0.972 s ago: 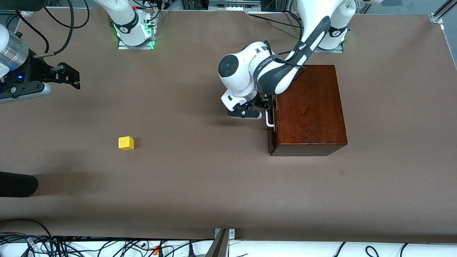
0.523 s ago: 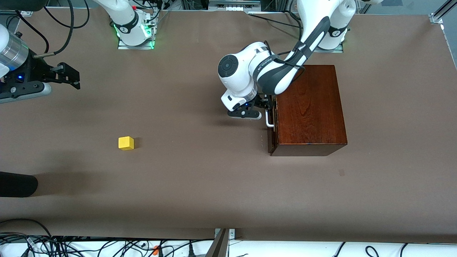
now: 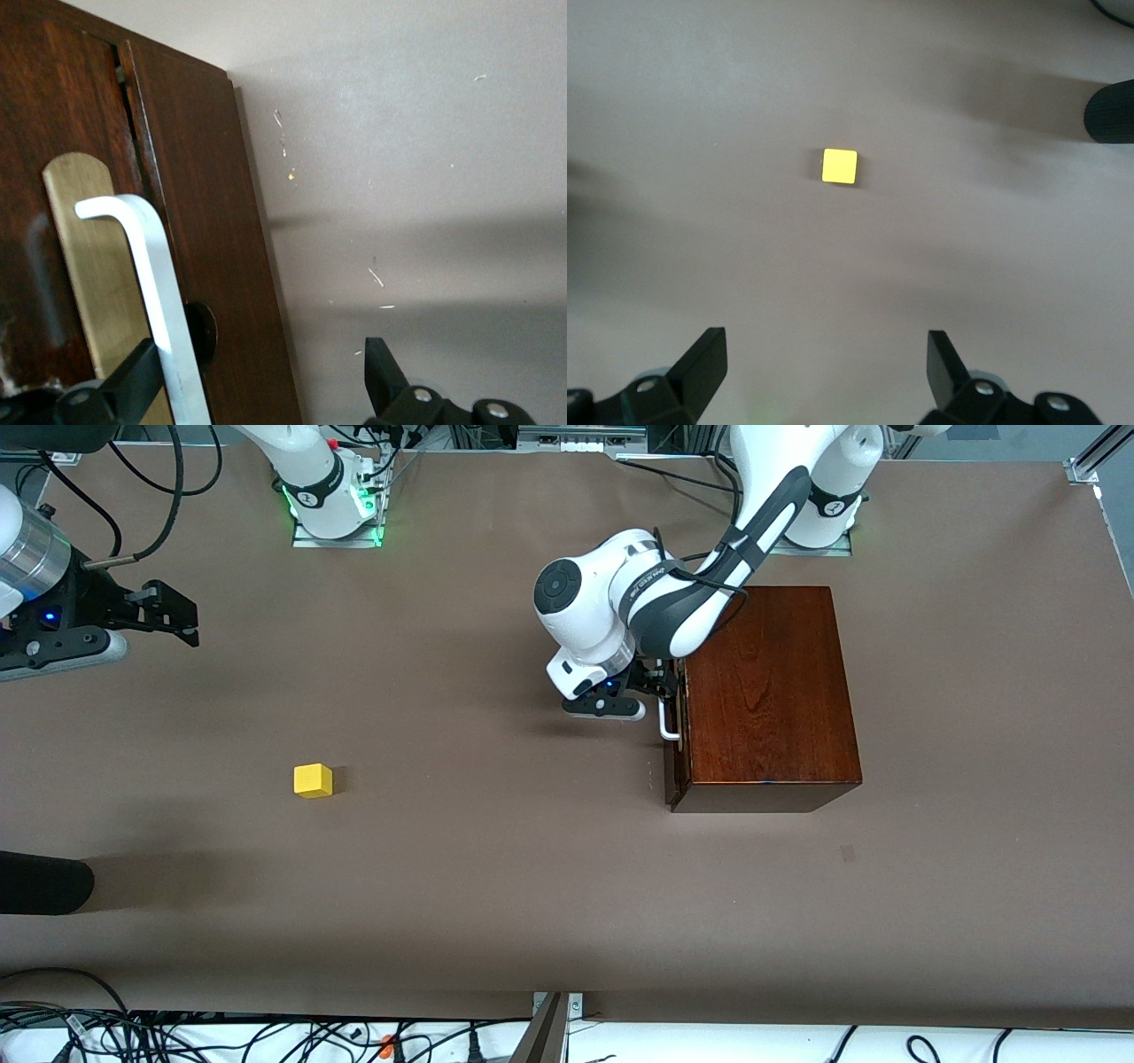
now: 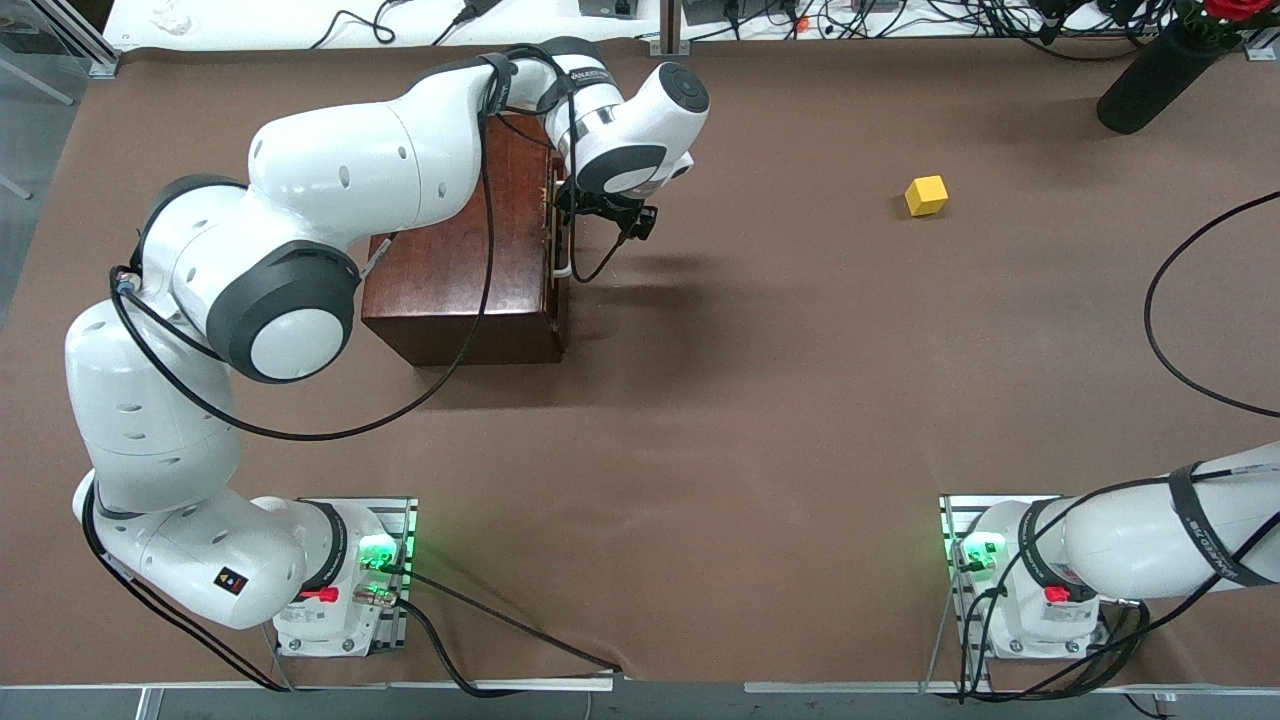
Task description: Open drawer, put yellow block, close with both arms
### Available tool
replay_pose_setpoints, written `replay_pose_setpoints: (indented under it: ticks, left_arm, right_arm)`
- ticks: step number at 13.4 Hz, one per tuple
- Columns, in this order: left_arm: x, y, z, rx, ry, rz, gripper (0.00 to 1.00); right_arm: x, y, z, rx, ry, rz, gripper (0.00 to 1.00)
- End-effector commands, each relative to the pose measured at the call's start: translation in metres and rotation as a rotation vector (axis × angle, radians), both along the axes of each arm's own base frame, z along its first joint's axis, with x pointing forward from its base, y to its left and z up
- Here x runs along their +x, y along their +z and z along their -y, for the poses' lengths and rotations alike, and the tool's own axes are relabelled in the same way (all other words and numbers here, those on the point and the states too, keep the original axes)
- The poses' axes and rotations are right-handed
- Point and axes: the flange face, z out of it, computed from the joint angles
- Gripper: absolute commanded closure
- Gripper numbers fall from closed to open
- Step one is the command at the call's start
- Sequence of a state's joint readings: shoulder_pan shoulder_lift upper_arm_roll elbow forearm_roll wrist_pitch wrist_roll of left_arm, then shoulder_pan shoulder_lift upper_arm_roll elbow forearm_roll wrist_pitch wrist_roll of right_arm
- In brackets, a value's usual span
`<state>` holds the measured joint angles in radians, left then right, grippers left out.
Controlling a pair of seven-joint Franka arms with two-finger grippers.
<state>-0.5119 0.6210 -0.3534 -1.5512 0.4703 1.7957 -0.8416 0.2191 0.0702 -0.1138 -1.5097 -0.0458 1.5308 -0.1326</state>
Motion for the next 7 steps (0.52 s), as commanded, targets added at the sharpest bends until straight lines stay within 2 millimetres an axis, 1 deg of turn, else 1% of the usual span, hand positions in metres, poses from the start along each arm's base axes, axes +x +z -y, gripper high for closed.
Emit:
replay_pose_setpoints:
  ticks: [1, 2, 4, 7]
  left_arm:
    - [-0.012, 0.004, 0.003, 0.039, 0.005, -0.002, 0.0]
    - [-0.014, 0.007, 0.003, 0.045, 0.003, -0.003, 0.0]
    - [-0.016, 0.005, 0.003, 0.048, 0.003, -0.007, 0.0]
    - [-0.022, -0.001, 0.002, 0.058, -0.004, -0.018, 0.0]
  right_arm:
    - [0.001, 0.006, 0.001, -0.012, 0.014, -0.004, 0.0]
    - [0.001, 0.006, 0.001, -0.012, 0.014, -0.004, 0.0]
    - [0.001, 0.006, 0.001, -0.012, 0.014, -0.003, 0.0]
    - [0.001, 0.006, 0.001, -0.014, 0.014, -0.004, 0.0]
